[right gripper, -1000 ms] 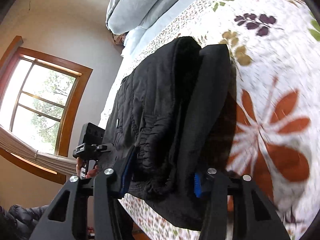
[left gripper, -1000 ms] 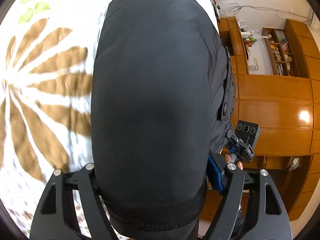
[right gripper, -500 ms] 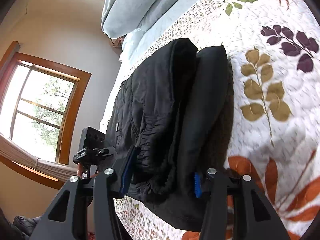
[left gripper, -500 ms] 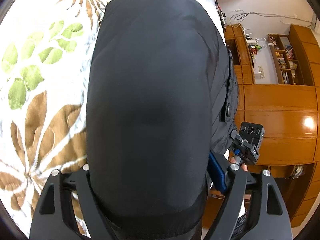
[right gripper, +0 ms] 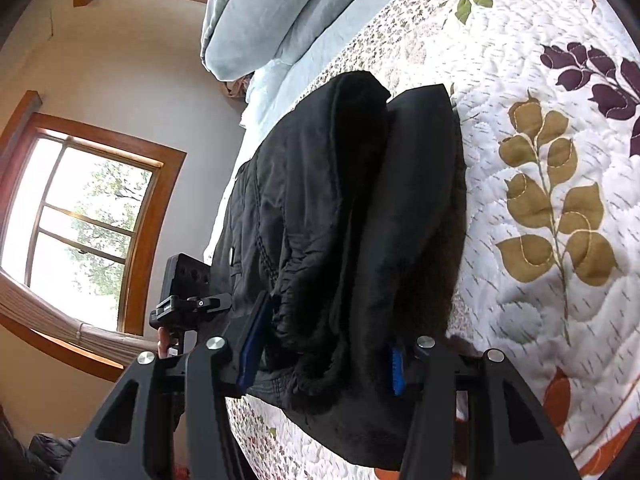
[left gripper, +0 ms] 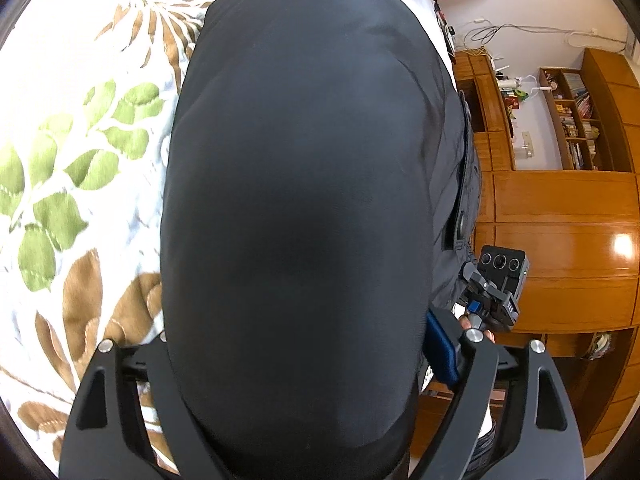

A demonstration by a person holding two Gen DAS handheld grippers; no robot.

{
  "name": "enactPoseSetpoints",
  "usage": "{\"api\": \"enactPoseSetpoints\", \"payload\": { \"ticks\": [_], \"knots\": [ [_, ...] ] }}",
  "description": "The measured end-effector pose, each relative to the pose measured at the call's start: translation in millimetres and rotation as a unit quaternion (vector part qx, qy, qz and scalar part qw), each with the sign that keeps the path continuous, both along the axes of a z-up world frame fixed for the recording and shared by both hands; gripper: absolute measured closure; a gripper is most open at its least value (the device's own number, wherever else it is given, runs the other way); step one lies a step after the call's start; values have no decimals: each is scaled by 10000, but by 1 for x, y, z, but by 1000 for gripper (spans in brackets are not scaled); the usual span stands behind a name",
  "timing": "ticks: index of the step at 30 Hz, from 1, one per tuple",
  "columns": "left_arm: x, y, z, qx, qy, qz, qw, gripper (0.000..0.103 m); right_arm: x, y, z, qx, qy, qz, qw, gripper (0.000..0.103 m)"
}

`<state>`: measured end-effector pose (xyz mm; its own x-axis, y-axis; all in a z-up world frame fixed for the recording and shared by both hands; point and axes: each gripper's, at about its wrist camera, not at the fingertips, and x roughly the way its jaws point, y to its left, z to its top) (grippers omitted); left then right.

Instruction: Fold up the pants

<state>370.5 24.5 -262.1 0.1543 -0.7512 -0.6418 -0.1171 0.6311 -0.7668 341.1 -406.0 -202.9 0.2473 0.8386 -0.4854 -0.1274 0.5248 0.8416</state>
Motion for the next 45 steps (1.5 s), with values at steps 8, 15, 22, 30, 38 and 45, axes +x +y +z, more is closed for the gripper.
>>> {"api": "enactPoseSetpoints", "payload": {
  "ticks": [8,15,22,30,38,45],
  "knots": [
    [-8,3,0,-24,19,-2,10000,18,-3,-5,-2,37,39,4,10000,50],
    [-11,4,3,-49,11,8,10000,17,-6,-9,-5,103,145,-82,9998,44],
    [-12,5,3,-71,28,-2,10000,17,-5,-12,-6,119,231,-80,9996,43],
    [-13,7,5,-45,20,17,10000,17,-8,-21,-10,219,321,-179,9991,39],
    [-23,24,12,67,51,179,9998,16,-25,-63,-12,477,429,-597,9962,30],
    [-49,52,36,650,-128,482,9966,13,-63,-106,5,107,319,-1011,9943,24]
  ]
}}
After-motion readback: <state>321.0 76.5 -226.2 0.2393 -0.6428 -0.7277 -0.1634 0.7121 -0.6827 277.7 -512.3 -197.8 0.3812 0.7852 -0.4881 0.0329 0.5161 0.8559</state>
